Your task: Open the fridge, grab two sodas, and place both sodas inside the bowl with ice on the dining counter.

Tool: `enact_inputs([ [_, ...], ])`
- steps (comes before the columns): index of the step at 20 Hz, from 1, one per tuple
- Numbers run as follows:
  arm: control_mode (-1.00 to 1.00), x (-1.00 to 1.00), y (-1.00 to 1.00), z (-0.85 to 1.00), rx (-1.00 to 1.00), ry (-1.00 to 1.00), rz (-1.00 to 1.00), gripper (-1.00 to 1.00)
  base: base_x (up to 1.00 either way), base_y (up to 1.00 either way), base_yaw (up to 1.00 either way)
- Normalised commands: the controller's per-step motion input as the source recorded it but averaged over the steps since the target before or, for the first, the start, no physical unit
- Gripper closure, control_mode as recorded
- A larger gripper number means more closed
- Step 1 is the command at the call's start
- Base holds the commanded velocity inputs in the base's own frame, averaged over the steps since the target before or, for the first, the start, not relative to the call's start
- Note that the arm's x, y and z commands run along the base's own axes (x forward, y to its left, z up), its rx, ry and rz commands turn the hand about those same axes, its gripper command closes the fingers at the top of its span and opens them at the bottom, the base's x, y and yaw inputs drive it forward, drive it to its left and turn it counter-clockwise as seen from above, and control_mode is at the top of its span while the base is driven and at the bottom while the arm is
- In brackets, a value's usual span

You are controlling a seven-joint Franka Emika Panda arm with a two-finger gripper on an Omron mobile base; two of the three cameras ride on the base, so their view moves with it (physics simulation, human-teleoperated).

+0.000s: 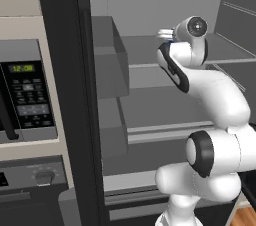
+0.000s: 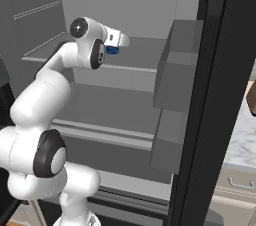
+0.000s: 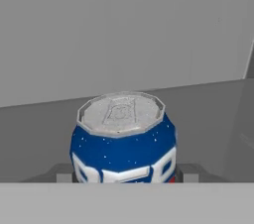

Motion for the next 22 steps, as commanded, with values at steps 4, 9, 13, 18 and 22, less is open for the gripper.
enact_inputs([
  [4, -1.0, -0.72, -0.11, 0.05, 0.0, -0.01, -0.03, 1.0, 0.0, 0.0, 0.0],
  [9, -1.0, -0.95, -0.12, 0.28, 0.0, -0.04, -0.08, 1.0, 0.0, 0.0, 0.0],
  [13, -1.0, -1.0, -0.06, 0.04, 0.0, -0.01, -0.04, 1.0, 0.0, 0.0, 0.0],
  [18, -1.0, -1.0, -0.13, 0.06, 0.0, 0.0, -0.01, 1.0, 0.0, 0.0, 0.0],
  [22, -1.0, -1.0, -0.18, 0.21, 0.0, 0.04, -0.01, 1.0, 0.0, 0.0, 0.0],
])
